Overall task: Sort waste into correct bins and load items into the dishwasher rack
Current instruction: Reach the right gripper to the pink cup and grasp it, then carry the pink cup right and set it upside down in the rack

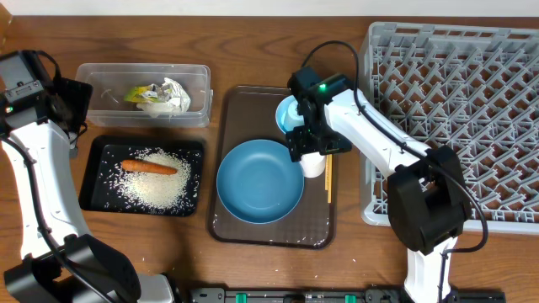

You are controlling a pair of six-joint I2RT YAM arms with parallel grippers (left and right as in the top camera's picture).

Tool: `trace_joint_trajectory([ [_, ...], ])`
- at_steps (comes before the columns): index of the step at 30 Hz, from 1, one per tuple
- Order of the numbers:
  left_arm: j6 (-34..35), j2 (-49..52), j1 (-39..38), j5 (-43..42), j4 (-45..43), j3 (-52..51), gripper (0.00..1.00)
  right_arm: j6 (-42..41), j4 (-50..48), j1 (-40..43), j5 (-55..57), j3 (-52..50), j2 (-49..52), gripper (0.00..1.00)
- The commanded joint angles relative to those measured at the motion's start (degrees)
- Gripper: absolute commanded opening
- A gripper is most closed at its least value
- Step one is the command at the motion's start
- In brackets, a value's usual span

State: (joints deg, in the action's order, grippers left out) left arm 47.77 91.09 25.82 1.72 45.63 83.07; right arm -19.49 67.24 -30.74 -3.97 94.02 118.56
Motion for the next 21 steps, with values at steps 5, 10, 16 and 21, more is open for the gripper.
trace_joint_trajectory([
  [5, -0.52, -0.13, 0.24, 0.48, 0.02, 0.63, 0.98, -1.57, -0.28, -1.33, 0.76, -0.35, 0.39, 0.77],
  [10, -0.52, -0.13, 0.24, 0.48, 0.02, 0.63, 0.98, -2.16, -0.39, -1.33, 0.79, -0.33, 0.37, 0.64],
  [16, -0.52, -0.13, 0.24, 0.48, 0.02, 0.63, 0.98, -2.36, 0.28, -0.72, 0.74, 0.31, -1.62, 0.55],
  [21, -0.55, -0.13, 0.24, 0.48, 0.02, 0.63, 0.98, -1.44, 1.31, -0.07, 0.74, 2.16, -6.93, 0.57],
])
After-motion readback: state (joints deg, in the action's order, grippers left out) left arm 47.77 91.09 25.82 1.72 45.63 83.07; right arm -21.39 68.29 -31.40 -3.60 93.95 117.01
